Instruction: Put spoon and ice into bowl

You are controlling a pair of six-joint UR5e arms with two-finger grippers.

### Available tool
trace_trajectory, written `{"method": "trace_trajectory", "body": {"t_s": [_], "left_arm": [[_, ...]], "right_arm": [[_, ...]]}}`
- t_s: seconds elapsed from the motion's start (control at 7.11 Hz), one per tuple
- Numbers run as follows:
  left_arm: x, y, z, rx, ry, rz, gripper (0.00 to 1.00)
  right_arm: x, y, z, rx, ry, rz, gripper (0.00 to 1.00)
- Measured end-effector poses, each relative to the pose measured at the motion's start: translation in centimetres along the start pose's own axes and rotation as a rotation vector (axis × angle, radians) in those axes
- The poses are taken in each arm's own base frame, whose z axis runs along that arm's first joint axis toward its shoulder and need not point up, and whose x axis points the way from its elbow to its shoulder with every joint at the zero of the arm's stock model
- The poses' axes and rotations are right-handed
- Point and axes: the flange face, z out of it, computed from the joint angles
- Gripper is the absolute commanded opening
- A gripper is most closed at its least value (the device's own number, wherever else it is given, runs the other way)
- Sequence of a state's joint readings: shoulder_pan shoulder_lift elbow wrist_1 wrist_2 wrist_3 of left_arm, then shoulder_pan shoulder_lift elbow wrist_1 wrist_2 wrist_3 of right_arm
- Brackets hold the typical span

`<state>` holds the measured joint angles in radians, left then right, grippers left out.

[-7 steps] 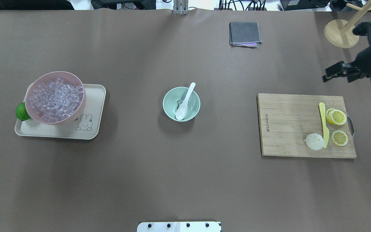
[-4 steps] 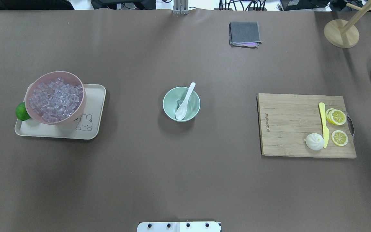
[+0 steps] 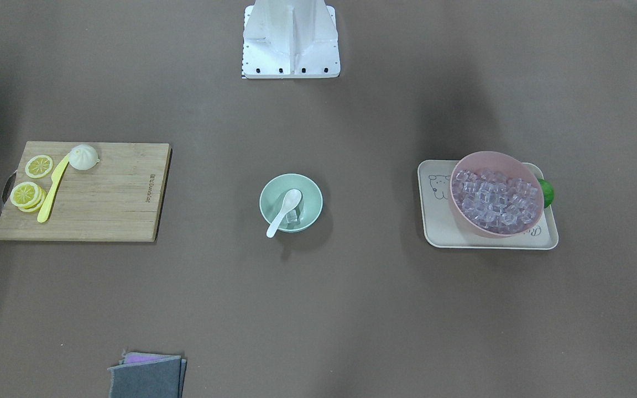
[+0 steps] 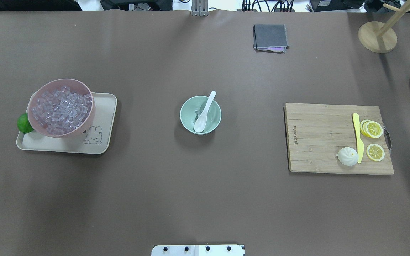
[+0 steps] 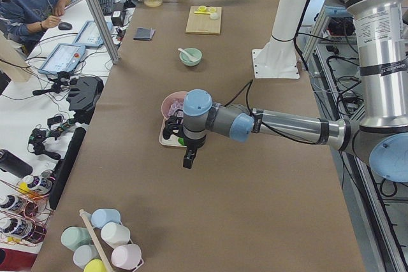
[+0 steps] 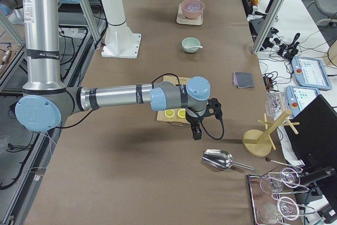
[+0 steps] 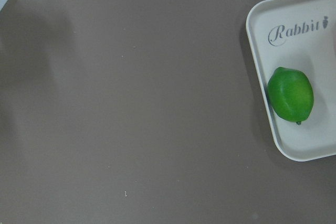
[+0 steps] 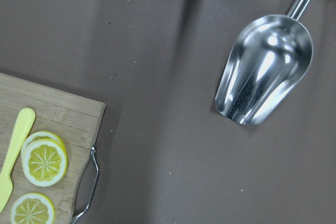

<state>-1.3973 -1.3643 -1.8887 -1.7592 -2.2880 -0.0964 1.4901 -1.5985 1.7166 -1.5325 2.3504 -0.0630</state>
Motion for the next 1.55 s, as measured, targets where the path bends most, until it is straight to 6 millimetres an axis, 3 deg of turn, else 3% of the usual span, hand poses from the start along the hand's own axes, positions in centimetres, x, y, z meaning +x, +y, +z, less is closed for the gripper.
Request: {"method": "trace_trajectory", "body": {"t_s": [0.7, 1.12, 1.55], "left_arm": [[-0.7, 1.2, 0.5, -0.018, 0.002, -0.023, 0.98], [0.2, 0.9, 0.5, -0.027, 0.097, -0.022, 0.98], [-1.7, 1.6, 0.4, -0.025, 0.119, -0.077, 0.98]], "right_arm": [[0.3, 1.0, 0.0, 0.002, -0.015, 0.008, 1.0], [0.2, 1.2, 0.0, 0.002, -0.028, 0.01, 1.0], [0.4, 1.0, 0.1, 0.0, -0.025, 0.012, 1.0]]}}
